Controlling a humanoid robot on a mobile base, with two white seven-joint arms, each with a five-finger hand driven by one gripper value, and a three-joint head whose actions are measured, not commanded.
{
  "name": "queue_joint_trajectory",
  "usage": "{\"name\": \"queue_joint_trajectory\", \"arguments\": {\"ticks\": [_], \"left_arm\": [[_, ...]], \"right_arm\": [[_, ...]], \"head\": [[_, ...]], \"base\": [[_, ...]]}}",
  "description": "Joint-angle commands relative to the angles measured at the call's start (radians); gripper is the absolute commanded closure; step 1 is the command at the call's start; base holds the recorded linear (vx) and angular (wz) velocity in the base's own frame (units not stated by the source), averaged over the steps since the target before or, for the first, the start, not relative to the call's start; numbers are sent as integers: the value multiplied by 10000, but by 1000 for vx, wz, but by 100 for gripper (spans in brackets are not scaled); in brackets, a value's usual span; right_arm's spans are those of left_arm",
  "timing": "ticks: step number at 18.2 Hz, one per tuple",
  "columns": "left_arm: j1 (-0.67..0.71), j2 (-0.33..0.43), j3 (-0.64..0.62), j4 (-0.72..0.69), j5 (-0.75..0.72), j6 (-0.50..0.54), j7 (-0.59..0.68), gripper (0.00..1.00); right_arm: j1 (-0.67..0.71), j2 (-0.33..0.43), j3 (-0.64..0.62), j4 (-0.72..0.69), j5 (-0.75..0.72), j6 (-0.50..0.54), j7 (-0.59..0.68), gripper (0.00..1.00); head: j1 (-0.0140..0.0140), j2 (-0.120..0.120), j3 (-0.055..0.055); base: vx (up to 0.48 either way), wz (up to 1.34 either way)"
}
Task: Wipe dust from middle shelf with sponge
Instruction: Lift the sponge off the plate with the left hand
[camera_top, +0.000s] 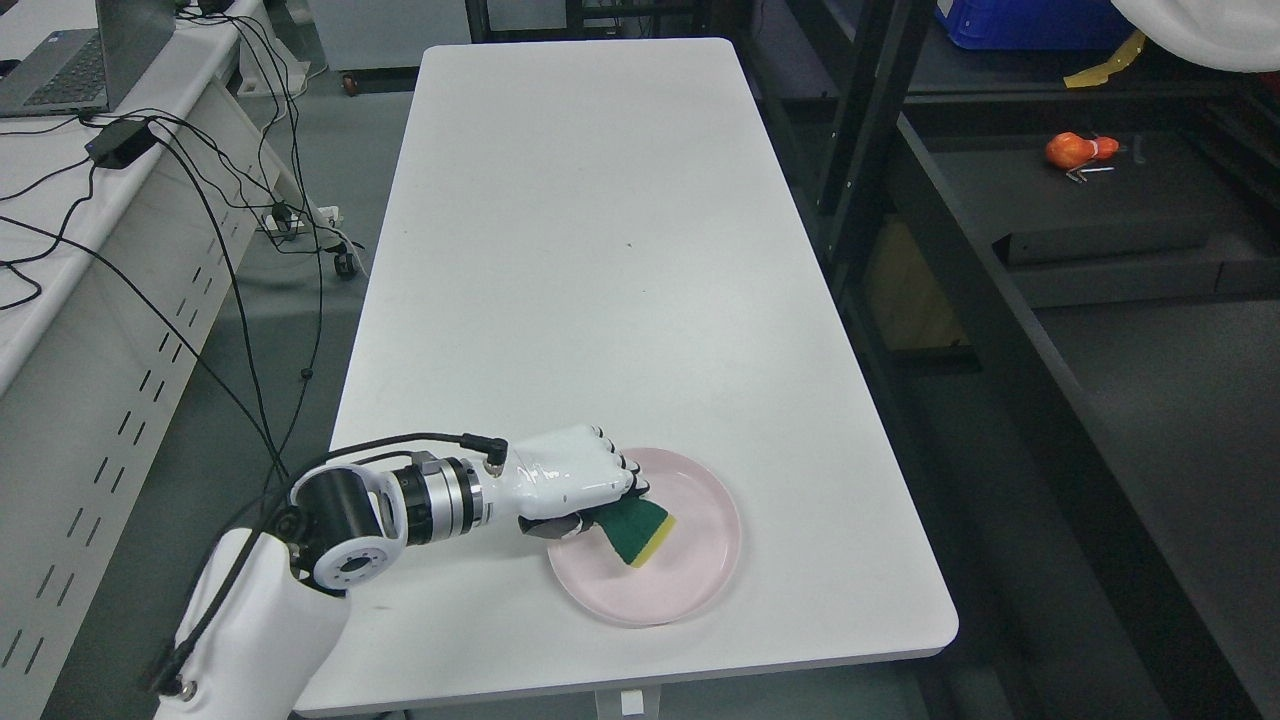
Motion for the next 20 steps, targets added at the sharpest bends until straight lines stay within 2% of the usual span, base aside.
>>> {"name": "queue_joint_trajectory", "arguments": {"ticks": [1, 3, 6, 8, 13, 16, 20], "left_arm": [[-367, -1627, 4820, 73, 2475, 133, 154, 100], [-597, -1627, 5328, 58, 3838, 286, 521, 100], [-492, -1627, 5376, 27, 6154, 1173, 1516, 100], [-94, -1627, 5101, 27, 7795, 1894, 2238, 99], [1041, -1627, 3966, 27, 11263, 2112, 3573, 99], [1426, -1627, 3429, 27, 12203, 2112, 3821, 100], [1442, -1627, 2754, -4, 12328, 2112, 4096, 100]], "right_arm": [[0, -175, -1, -174, 0, -34, 38, 0], [0, -175, -1, -174, 0, -34, 38, 0], [0, -175, -1, -174, 0, -34, 38, 0], [0, -175, -1, -174, 0, -34, 38, 0], [0, -175, -1, -174, 0, -34, 38, 0], [0, -175, -1, -174, 0, -34, 38, 0], [0, -175, -1, -174, 0, -34, 38, 0]], "head": [[0, 0, 0], [0, 0, 0], [0, 1, 0], [0, 3, 0], [0, 4, 0], [0, 3, 0], [0, 4, 0]], "base": [[-5, -53], [-8, -19], [0, 0], [0, 0], [0, 0], [-5, 0], [-47, -35]]}}
